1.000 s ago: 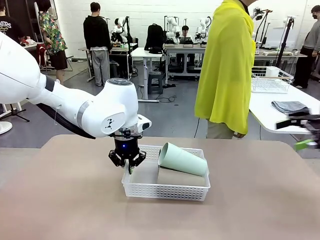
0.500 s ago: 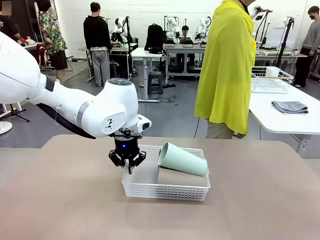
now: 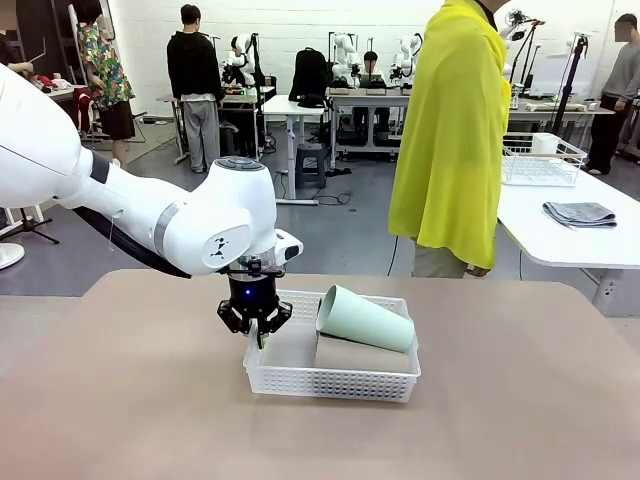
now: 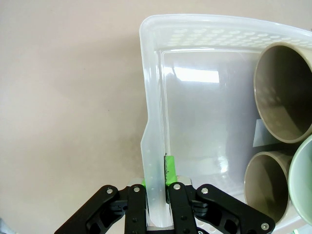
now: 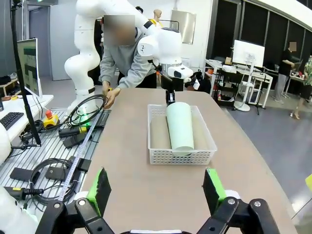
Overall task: Clean and organize the cups into the basket.
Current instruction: Move the Organizing basket back to the left side of the table.
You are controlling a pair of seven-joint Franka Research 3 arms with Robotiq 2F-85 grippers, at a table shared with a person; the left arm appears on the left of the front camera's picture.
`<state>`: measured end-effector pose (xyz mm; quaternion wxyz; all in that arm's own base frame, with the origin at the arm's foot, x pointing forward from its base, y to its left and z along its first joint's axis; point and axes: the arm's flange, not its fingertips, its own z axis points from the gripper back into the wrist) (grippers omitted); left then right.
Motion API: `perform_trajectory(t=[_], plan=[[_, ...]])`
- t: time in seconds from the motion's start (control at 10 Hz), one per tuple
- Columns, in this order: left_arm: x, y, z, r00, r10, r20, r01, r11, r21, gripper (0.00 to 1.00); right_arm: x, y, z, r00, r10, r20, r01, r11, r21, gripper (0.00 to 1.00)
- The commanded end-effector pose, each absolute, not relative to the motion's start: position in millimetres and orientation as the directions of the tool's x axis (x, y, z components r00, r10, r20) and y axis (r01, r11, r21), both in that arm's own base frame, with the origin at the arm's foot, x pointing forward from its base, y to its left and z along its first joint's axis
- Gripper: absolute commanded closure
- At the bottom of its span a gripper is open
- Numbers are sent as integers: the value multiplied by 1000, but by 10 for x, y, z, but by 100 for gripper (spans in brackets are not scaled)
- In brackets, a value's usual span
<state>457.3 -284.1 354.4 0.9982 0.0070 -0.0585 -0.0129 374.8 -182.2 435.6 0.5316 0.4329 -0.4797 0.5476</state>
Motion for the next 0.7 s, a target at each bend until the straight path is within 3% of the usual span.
perform_trajectory(t=[0.0, 0.6], plan=[[4573, -2847, 3563, 993, -28, 119, 26, 999, 19, 100, 3701, -1806, 4347, -45, 163, 986, -998, 40, -53, 0], [4573, -2847, 3563, 993, -28, 119, 26, 999, 19, 100, 3701, -1806, 4347, -45, 163, 986, -998, 40, -53, 0]])
